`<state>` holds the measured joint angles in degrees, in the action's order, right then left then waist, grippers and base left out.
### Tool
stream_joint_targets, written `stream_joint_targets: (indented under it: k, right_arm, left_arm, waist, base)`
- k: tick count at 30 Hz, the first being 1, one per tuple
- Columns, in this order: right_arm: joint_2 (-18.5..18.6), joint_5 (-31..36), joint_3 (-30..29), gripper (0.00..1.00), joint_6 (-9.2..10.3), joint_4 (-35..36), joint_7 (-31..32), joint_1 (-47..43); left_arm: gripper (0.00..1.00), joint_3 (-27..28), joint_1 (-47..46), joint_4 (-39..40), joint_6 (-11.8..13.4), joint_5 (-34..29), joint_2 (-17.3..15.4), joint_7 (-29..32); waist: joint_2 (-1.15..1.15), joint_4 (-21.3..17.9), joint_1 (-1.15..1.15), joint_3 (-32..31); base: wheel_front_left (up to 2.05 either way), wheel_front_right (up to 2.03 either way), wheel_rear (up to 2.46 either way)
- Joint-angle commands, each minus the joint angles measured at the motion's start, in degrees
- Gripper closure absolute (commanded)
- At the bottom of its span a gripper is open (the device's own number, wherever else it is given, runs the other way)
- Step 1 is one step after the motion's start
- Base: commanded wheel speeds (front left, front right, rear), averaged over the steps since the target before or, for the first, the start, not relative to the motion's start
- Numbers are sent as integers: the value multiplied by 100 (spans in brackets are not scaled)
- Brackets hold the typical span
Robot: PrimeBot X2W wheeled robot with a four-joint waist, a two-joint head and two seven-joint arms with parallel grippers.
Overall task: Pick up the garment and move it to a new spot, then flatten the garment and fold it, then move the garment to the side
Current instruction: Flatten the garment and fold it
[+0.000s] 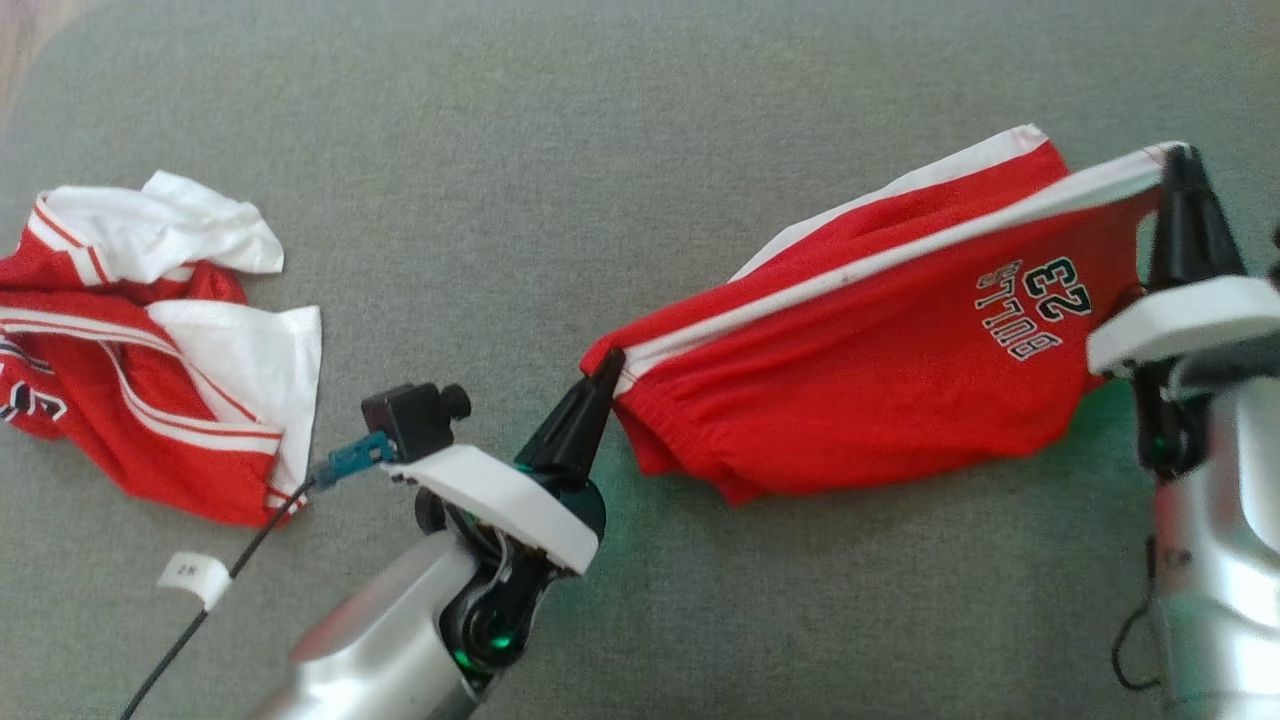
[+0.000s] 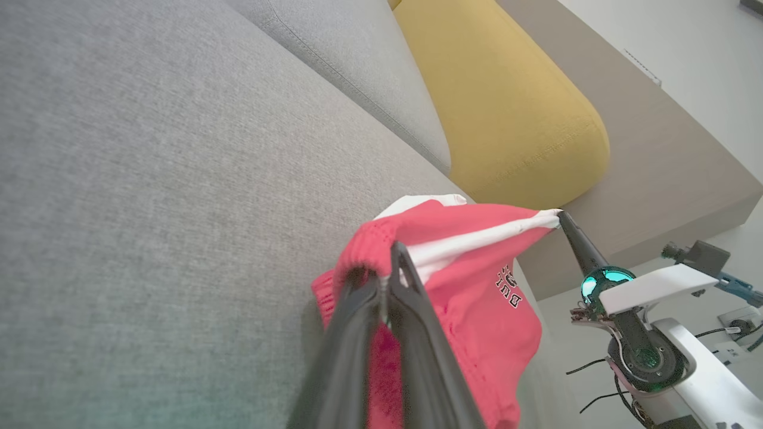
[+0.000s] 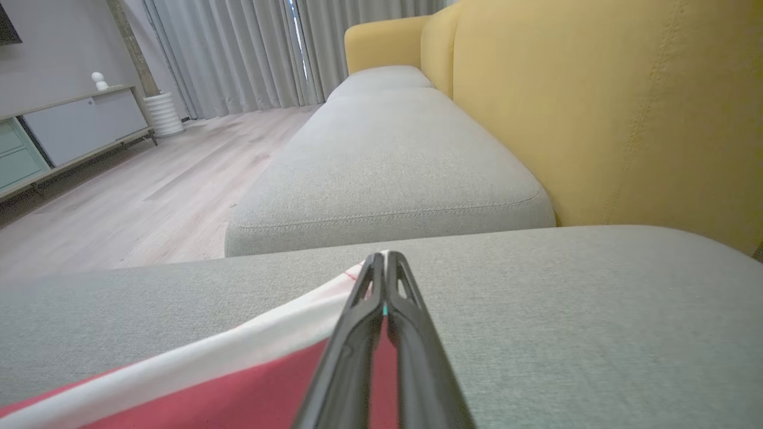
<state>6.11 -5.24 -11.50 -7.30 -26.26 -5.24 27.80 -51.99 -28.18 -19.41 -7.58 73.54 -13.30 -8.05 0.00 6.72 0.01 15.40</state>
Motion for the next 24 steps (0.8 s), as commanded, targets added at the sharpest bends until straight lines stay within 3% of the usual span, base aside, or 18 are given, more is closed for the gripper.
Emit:
stream_joint_targets:
  k: [1, 4, 5, 6, 7, 12, 16, 24]
  right_arm:
    - [62, 66, 171, 100, -19, 2, -108, 275]
    - [80, 150, 328, 100, -19, -625, -309, 631]
    - [68, 173, 361, 78, -19, -819, -390, 735]
    - [57, 195, 373, 16, -19, -1008, -472, 831]
    - [47, 221, 407, 0, -19, -1171, -569, 922]
    - [-37, -39, 695, 0, -19, -1560, -920, 1059]
    - [-38, -417, 1004, 0, -19, -1187, -971, 661]
    - [156, -822, 1464, 0, -19, 177, -975, -1042]
  left_arm:
    - [100, 159, -266, 66, 9, 20, -48, -6]
    - [100, 83, -394, -93, 9, 103, -22, -46]
    - [100, 59, -420, -148, 9, 126, -20, -67]
    - [70, 35, -441, -212, 9, 130, -26, -103]
    - [0, 17, -457, -286, 9, 110, -39, -166]
    - [0, -61, -438, -514, 9, -62, -106, -491]
    - [0, 100, -300, -743, 27, -559, -165, -672]
    - [0, 1917, 884, 140, 736, -3155, 162, -693]
  waist:
    - [0, 58, -1, 96]
    - [0, 64, -1, 183]
    - [0, 58, -1, 198]
    - [0, 47, -1, 207]
    - [0, 31, -1, 208]
    - [0, -115, -1, 88]
    - [0, -268, -1, -107]
    - [0, -521, -1, -508]
  base:
    - [0, 0, 0]
    - [0, 0, 0]
    - [0, 0, 0]
    - [0, 0, 0]
    - [0, 0, 0]
    - [0, 0, 0]
    - [0, 0, 0]
    - [0, 0, 0]
